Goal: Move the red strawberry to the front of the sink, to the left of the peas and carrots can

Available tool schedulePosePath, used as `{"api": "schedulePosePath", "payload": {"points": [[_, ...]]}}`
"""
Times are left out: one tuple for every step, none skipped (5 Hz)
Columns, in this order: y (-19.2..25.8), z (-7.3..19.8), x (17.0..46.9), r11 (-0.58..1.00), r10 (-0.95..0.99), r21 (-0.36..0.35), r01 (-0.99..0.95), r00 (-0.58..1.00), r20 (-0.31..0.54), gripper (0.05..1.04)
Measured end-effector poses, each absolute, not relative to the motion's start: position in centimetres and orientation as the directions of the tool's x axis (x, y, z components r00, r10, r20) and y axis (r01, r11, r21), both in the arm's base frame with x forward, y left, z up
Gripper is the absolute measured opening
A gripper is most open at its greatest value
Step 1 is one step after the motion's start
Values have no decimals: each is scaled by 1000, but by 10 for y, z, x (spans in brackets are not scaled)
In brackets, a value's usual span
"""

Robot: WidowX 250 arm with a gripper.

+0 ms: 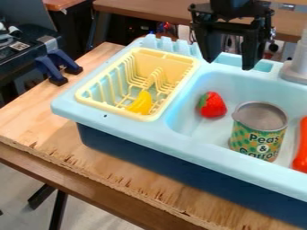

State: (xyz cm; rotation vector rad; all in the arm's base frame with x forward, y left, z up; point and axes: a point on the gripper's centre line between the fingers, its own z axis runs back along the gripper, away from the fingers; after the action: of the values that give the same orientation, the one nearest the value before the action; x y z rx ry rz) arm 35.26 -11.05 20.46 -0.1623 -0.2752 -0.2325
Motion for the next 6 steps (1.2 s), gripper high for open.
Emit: {"api": "schedulePosePath", "payload": {"points": [[-111,193,353,961,-210,-126,247,944,254,1001],[-106,175,360,960,-212,-136,244,953,215,1001],[-102,169,372,968,-194,-104,226,948,253,1001],[-99,171,381,977,-183,-53,208,935,303,1001],[-102,155,392,986,-163,13,166,946,282,1001],[-106,145,399,984,-163,108,141,958,236,1001]]}}
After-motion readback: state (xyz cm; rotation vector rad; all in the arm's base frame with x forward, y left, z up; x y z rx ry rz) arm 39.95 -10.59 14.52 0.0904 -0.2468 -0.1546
